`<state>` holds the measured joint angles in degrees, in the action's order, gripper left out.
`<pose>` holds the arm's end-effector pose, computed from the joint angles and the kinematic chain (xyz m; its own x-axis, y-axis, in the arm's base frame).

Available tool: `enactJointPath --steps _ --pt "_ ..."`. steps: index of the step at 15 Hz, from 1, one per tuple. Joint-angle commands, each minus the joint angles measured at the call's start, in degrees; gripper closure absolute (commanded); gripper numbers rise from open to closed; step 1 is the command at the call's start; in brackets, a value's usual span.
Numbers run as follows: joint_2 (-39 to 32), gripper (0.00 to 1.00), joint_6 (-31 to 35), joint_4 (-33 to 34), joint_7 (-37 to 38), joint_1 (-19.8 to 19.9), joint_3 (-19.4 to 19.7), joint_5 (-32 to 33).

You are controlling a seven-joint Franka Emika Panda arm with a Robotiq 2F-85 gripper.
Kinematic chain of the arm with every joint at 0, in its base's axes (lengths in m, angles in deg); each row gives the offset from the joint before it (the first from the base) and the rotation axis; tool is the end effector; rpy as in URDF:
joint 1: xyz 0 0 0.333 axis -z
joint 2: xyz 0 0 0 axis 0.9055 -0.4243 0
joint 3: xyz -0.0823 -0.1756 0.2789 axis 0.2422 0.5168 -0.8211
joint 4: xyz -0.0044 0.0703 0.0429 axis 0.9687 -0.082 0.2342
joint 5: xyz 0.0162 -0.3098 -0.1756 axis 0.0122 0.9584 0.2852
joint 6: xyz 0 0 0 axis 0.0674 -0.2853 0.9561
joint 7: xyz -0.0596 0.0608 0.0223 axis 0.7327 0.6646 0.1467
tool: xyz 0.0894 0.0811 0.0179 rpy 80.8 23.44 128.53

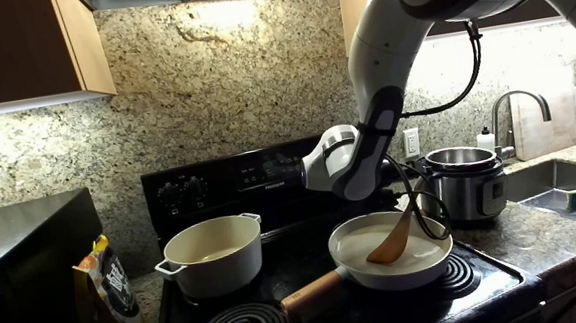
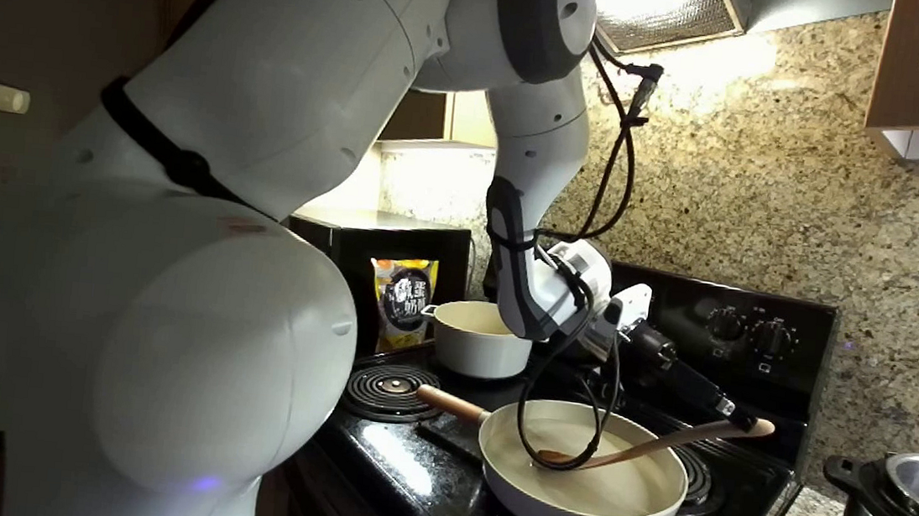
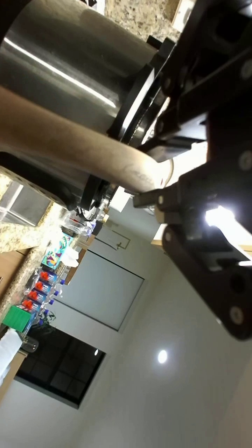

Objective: Use the spatula to stir the water

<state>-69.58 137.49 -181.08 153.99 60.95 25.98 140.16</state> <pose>0.5694 -0.0888 0.2507 0.3966 -0.3071 0.8651 -0.8872 0.1137 0.4471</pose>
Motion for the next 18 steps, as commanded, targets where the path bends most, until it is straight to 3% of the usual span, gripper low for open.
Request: enactJointPath --steps 1,10,18 --pt "2.01 0.89 -2.37 -0.73 1.00 0.25 0.15 -0.19" --pt "-3.07 0.89 -5.87 9.60 -1.28 -1.02 -0.63 0.10" --pt "-2.79 0.89 -2.93 7.04 -2.68 -2.81 -2.22 1.53"
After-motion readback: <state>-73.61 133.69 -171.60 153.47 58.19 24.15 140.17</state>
